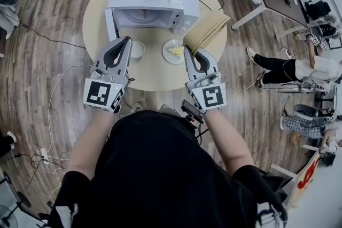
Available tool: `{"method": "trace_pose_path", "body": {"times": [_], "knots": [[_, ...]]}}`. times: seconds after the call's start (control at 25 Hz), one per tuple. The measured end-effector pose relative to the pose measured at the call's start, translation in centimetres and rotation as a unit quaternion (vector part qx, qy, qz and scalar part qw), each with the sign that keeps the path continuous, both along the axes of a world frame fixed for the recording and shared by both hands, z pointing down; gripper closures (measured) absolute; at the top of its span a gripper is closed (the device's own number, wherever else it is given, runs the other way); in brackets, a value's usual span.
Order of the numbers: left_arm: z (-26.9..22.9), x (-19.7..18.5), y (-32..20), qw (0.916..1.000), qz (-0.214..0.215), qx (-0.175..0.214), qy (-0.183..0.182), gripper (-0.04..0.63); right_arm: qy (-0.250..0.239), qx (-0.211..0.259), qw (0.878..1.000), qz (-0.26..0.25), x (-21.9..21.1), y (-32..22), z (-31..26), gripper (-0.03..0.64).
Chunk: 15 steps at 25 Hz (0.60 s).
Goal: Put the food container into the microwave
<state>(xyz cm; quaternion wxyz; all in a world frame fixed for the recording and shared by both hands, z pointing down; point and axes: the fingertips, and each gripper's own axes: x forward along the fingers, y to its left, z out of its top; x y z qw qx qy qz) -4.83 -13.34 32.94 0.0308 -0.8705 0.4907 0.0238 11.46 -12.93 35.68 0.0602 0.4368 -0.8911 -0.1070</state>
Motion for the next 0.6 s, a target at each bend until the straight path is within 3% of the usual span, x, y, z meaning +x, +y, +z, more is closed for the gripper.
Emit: {"method": "trace_pose_path", "body": {"times": [0.24,0.6], "knots": [[0.0,-1.7,0.5,0.9998,0.019,0.005,0.002,0.577,0.011,0.015,1.000,-0.002,-3.1,0.2,-0.4,0.592],[0.5,-2.5,-0.2,0.9999,0.009,0.005,0.008,0.577,0.017,0.029,0.999,-0.023,-5.1,-1.8,-0.4,0.592]]}}
